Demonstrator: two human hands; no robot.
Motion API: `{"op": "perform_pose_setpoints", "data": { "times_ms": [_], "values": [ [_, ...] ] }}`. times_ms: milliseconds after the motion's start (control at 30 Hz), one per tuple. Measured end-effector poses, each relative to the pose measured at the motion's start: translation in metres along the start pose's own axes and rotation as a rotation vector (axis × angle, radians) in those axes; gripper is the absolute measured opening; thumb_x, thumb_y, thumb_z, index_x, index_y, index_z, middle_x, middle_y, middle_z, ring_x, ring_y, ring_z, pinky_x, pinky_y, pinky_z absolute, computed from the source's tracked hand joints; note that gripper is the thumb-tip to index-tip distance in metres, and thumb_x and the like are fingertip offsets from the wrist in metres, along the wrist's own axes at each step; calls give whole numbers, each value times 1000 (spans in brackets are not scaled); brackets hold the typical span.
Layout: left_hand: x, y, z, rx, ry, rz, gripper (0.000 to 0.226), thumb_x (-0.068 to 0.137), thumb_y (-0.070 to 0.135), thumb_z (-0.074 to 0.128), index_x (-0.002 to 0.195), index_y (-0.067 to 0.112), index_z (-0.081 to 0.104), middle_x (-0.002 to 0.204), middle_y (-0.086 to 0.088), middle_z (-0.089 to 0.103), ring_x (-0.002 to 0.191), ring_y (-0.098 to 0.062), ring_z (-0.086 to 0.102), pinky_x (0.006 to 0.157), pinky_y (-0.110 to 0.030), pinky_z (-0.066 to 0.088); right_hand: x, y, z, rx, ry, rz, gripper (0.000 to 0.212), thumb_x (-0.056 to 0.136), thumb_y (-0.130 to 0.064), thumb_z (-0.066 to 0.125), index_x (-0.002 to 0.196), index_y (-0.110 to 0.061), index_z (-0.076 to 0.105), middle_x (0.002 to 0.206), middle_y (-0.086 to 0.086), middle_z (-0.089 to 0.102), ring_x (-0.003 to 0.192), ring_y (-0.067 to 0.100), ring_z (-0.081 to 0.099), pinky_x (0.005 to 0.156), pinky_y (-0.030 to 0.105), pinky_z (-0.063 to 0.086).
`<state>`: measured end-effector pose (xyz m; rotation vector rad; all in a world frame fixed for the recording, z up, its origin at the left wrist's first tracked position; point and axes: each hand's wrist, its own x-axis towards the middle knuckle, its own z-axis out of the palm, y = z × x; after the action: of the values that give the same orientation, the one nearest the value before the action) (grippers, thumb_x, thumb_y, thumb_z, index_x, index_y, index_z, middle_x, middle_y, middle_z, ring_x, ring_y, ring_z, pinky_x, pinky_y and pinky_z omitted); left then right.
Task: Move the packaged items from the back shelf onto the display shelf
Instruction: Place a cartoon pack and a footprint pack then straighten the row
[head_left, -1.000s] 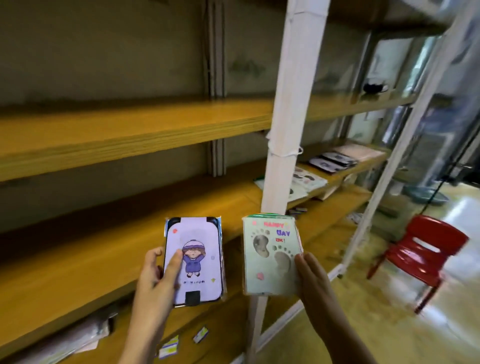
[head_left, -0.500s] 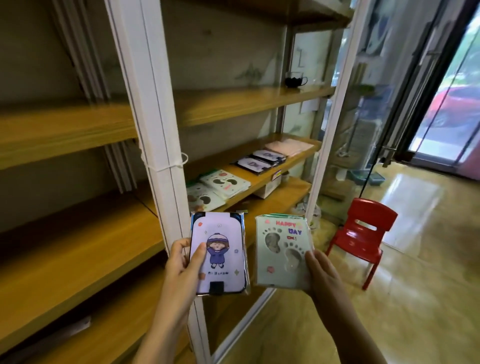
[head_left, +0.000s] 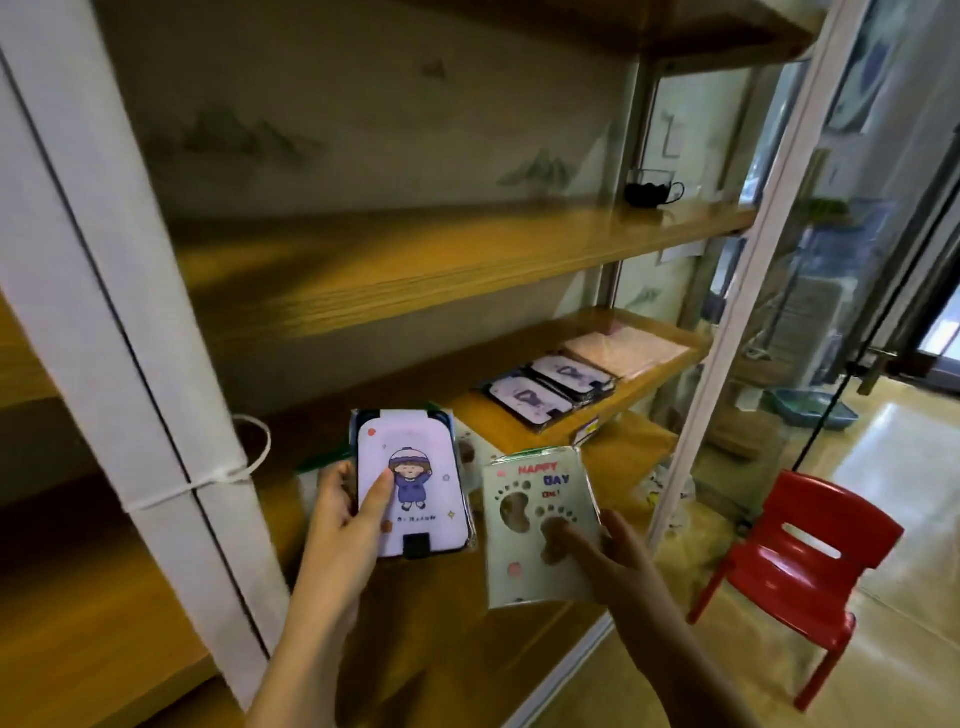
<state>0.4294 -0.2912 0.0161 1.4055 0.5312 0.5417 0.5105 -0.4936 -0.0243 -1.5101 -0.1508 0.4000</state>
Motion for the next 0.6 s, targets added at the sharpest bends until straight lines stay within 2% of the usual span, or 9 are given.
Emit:
{"op": "perform_pose_setpoints", "data": {
  "times_ms": [67,133,200,267,333,433,500,533,600],
  "values": [
    [19,2,10,12,30,3,12,90,24,52,86,33,45,91,5,62,86,-17,65,67,-31,54,31,-6,4,22,-40,11,24,87,-13,58,111,-15,52,100,8,68,77,18,71,61,28,59],
    [31,2,18,33,64,-6,11,90,24,51,96,29,44,91,4,61,83,-17,63,66,-30,53,58,-12,12,-25,-75,10,22,88,-15,57,109,-17,52,100,7,68,77,16,71,61,25,58],
    [40,3,23,52,111,2,18,90,23,51,105,24,42,93,-1,60,80,-16,62,64,-30,52,84,-19,22,-127,-117,-17,24,90,-19,56,113,-14,51,102,5,67,82,16,70,63,24,56],
    [45,8,27,46,178,11,19,90,24,51,104,27,40,89,2,56,75,-13,59,62,-29,48,108,-26,35,-172,-167,-12,26,91,-19,54,116,-15,49,101,1,65,82,14,69,58,19,54],
    [48,12,31,28,247,25,23,90,23,52,108,28,38,89,4,50,70,-9,53,66,-30,42,128,-30,49,-215,-223,15,30,92,-17,53,121,-17,45,109,2,63,86,11,66,58,19,53],
    [50,14,39,4,314,16,35,90,24,52,121,28,37,104,3,43,72,-10,48,81,-36,38,153,-31,61,-359,-316,21,37,92,-17,53,126,-15,43,125,8,59,103,18,62,81,29,56],
    [57,9,44,-26,350,-21,46,89,25,53,132,23,35,117,3,43,93,-18,50,91,-42,36,166,-32,58,-437,-368,17,44,92,-18,53,134,-15,40,134,9,54,115,21,57,95,34,51],
    [62,6,48,-26,370,-26,52,89,25,54,136,20,32,122,1,45,102,-21,49,92,-42,36,173,-34,54,-460,-399,11,50,93,-19,53,139,-15,35,139,8,49,122,20,52,100,34,47],
    [71,-2,60,-2,409,-11,46,89,20,54,132,14,37,116,-5,52,97,-22,51,80,-33,42,185,-39,41,-494,-474,-29,56,93,-21,52,144,-15,28,147,2,39,131,17,42,106,32,39]
  ]
}}
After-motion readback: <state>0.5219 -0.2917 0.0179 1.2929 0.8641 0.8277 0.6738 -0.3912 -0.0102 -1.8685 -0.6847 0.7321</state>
